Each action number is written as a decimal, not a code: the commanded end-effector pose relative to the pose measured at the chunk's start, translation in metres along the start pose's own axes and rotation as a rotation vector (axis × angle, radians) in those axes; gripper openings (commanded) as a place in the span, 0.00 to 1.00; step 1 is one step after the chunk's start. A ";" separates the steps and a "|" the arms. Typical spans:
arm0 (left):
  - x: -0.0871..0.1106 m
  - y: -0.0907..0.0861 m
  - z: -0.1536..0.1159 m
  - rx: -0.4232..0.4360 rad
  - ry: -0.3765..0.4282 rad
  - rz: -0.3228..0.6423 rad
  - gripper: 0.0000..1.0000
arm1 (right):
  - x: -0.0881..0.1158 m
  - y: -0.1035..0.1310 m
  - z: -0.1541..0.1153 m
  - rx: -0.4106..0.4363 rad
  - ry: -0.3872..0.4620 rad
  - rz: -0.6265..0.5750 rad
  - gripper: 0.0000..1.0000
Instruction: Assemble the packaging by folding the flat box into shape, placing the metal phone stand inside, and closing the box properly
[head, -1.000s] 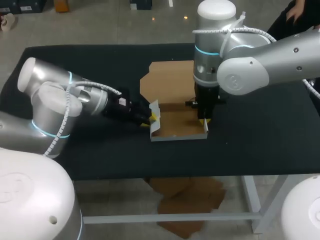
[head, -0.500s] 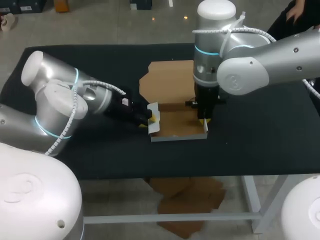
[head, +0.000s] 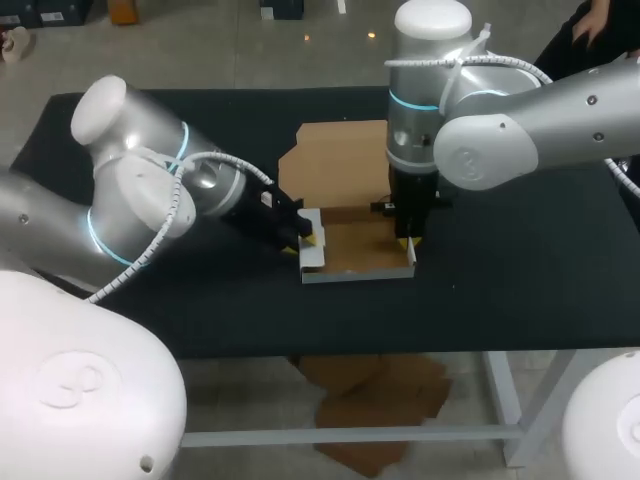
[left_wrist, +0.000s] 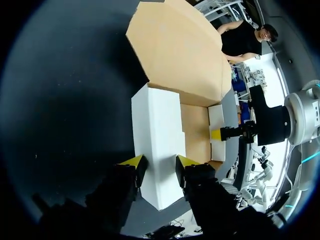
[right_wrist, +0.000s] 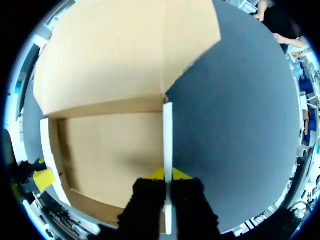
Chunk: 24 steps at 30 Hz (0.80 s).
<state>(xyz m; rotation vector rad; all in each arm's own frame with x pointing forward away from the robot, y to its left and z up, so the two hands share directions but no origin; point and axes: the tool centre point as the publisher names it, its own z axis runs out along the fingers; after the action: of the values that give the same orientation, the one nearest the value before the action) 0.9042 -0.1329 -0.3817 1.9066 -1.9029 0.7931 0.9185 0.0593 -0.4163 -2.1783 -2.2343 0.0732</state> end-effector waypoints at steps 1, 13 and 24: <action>0.003 -0.002 0.004 -0.005 -0.188 -0.007 0.42 | 0.001 0.000 -0.001 0.003 -0.002 -0.001 0.00; -0.002 -0.002 0.014 -0.020 -0.384 -0.010 0.35 | 0.001 0.000 -0.001 0.003 -0.002 -0.001 0.00; -0.007 -0.001 0.020 -0.007 -0.558 -0.011 0.26 | 0.001 0.000 -0.001 0.003 -0.002 -0.001 0.00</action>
<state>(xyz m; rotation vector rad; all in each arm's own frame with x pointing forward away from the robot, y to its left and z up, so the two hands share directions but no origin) 0.9074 -0.1319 -0.3992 2.0801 -2.0187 0.5909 0.9186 0.0583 -0.4162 -2.1794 -2.2341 0.0740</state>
